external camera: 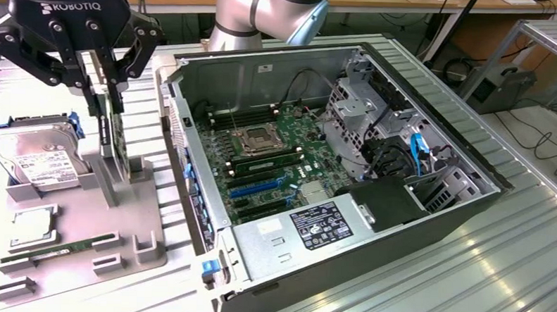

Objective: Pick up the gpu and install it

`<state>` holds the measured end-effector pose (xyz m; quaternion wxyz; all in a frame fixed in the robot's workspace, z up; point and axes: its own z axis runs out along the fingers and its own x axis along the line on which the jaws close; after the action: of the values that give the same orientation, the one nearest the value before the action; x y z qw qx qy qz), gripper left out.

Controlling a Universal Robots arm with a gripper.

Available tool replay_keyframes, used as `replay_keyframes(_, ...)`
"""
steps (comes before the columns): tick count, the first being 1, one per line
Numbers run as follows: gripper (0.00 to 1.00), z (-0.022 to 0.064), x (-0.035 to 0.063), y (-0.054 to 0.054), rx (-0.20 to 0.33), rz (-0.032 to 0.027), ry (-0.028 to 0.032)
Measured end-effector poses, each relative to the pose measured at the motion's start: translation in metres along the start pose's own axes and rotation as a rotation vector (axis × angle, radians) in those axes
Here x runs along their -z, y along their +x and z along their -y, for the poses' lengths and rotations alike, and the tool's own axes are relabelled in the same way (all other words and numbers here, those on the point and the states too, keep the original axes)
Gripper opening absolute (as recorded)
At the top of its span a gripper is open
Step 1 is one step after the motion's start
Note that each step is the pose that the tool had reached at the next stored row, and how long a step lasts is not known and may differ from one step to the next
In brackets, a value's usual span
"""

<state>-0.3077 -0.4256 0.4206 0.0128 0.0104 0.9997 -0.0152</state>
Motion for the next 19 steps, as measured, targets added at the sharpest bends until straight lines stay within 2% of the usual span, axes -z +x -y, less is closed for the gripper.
replay_keyframes(19, 0.27, 0.0003, 0.0129, 0.000, 0.000, 0.0000, 0.0000)
